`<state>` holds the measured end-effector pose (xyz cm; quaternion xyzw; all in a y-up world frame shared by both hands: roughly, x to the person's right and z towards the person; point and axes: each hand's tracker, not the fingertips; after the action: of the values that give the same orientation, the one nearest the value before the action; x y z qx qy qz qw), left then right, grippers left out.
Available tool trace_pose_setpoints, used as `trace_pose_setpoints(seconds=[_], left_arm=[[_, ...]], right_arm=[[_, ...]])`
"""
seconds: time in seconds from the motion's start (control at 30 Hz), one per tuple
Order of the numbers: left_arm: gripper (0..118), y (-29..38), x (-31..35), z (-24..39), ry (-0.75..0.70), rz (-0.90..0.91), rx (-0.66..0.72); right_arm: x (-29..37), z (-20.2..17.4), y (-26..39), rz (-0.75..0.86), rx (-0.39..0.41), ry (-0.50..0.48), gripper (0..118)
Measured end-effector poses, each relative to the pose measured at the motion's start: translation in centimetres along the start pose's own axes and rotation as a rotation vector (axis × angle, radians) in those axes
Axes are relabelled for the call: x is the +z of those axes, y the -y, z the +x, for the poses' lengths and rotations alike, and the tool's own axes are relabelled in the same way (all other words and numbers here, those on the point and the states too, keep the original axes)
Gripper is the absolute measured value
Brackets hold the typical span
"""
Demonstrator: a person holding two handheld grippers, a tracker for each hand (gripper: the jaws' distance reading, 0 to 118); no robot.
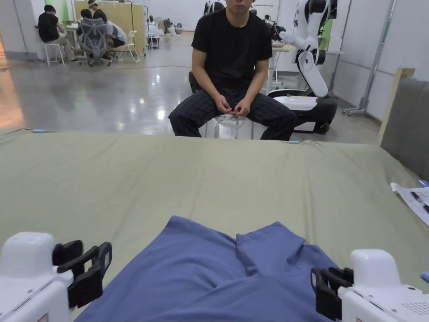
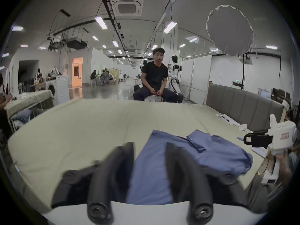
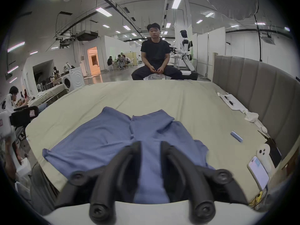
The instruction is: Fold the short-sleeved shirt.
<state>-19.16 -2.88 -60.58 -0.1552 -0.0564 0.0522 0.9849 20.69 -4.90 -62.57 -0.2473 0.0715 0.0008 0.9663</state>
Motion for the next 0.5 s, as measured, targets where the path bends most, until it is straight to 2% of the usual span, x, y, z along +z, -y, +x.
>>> trace_pose_setpoints(seconds=[0.03, 0.07, 0.13, 0.2, 0.3, 0.37, 0.47, 0.5], left_arm=[[15, 0.2, -0.8, 0.2, -0.008, -0.019, 0.006], [11, 0.6, -1.6, 0.1, -0.031, -0.041, 0.007], [3, 1.0, -3.2, 0.0, 0.017, -0.121, 0.006], [3, 1.7, -4.2, 0.3, -0.011, -0.176, -0.006], [3, 2.5, -5.0, 0.3, -0.02, -0.197, -0.012], [3, 2.7, -4.2, 0.4, 0.021, -0.195, 0.05], [3, 2.4, -2.9, 0.1, -0.001, -0.171, 0.018], [3, 2.4, -2.5, -0.3, -0.008, -0.171, 0.016]], right_arm=[[-0.7, -0.4, 0.1, 0.002, 0.006, 0.011, 13], [-1.4, -0.7, 0.2, 0.003, 0.021, 0.035, 4], [-2.6, -1.1, 0.1, -0.014, 0.032, 0.05, 0], [-3.8, -1.2, 0.1, -0.036, 0.037, 0.069, 0], [-4.7, -1.4, 0.3, -0.048, 0.004, 0.073, 0], [-4.5, -1.6, 0.5, -0.057, -0.003, 0.058, 0], [-3.9, -2.0, 0.8, -0.056, 0.06, 0.075, 0], [-3.9, -1.9, 0.9, -0.053, 0.055, 0.076, 0]])
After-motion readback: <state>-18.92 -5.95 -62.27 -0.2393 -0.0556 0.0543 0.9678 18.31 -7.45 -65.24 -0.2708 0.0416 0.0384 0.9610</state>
